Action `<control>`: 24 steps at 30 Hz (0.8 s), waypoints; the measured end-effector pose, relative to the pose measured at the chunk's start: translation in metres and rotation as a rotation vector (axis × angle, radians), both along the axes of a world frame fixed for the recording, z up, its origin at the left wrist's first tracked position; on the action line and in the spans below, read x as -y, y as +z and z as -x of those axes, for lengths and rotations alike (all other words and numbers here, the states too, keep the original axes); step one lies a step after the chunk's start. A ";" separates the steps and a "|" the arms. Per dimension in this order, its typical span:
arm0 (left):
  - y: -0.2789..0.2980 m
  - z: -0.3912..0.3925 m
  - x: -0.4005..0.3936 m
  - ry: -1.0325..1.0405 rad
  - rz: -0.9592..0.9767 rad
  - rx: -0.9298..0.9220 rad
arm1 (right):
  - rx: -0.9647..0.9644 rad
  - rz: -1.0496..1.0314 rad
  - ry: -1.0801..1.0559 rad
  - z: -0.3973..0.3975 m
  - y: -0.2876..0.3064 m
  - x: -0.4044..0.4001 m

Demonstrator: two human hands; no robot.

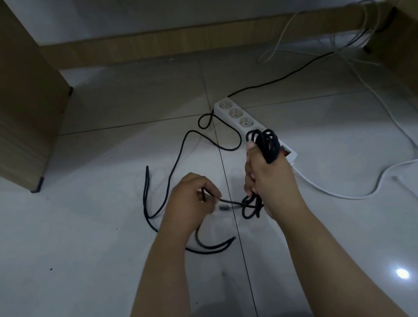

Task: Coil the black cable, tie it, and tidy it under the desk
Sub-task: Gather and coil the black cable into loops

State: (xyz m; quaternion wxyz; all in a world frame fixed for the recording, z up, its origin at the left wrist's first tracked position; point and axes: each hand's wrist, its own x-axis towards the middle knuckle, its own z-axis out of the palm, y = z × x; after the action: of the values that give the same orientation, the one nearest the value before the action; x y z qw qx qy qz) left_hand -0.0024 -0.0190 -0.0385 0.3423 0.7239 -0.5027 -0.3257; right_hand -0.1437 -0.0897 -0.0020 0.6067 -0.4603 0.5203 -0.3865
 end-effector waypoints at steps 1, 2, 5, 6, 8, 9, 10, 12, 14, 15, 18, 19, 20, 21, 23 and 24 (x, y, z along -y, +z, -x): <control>0.003 -0.004 -0.001 0.069 -0.007 -0.113 | -0.064 0.009 0.005 0.002 -0.002 0.001; 0.005 -0.009 -0.001 0.132 -0.023 -0.224 | -0.110 0.012 0.009 0.004 -0.003 0.002; 0.009 -0.016 -0.002 0.191 -0.039 -0.376 | -0.106 -0.010 0.021 0.006 -0.007 0.003; 0.010 -0.015 -0.001 0.196 -0.018 -0.384 | -0.106 -0.011 0.029 0.006 -0.007 0.003; 0.012 -0.011 0.000 0.237 0.056 -0.413 | -0.176 0.017 0.056 0.005 -0.010 0.004; 0.014 -0.008 0.001 0.262 0.094 -0.435 | -0.243 0.040 0.076 0.005 -0.011 0.003; 0.016 -0.006 0.002 0.279 0.133 -0.456 | -0.308 0.064 0.097 0.004 -0.011 0.001; 0.021 -0.002 0.004 0.284 0.190 -0.507 | -0.384 0.128 0.143 0.002 -0.013 -0.002; 0.025 0.003 0.005 0.263 0.212 -0.535 | -0.437 0.193 0.195 -0.001 -0.015 -0.005; 0.027 0.006 0.006 0.245 0.213 -0.537 | -0.469 0.218 0.218 -0.002 -0.017 -0.006; 0.026 0.009 0.008 0.178 0.201 -0.511 | -0.534 0.262 0.295 -0.001 -0.023 -0.006; 0.026 0.008 0.007 0.162 0.198 -0.507 | -0.519 0.256 0.317 0.000 -0.025 -0.005; 0.025 0.006 0.006 0.149 0.199 -0.510 | -0.498 0.244 0.337 0.002 -0.026 -0.005; 0.024 0.004 0.005 0.138 0.199 -0.523 | -0.485 0.240 0.357 0.003 -0.027 -0.003; 0.024 0.002 0.003 0.111 0.196 -0.558 | -0.520 0.256 0.405 0.005 -0.026 -0.001; 0.024 0.001 0.002 0.096 0.195 -0.574 | -0.576 0.278 0.430 0.006 -0.026 0.000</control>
State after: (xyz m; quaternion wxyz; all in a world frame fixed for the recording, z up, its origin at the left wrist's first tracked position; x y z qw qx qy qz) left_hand -0.0034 -0.0213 -0.0142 0.5531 0.5889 -0.3795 -0.4509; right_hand -0.1496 -0.0895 -0.0280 0.4348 -0.7265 0.5035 -0.1723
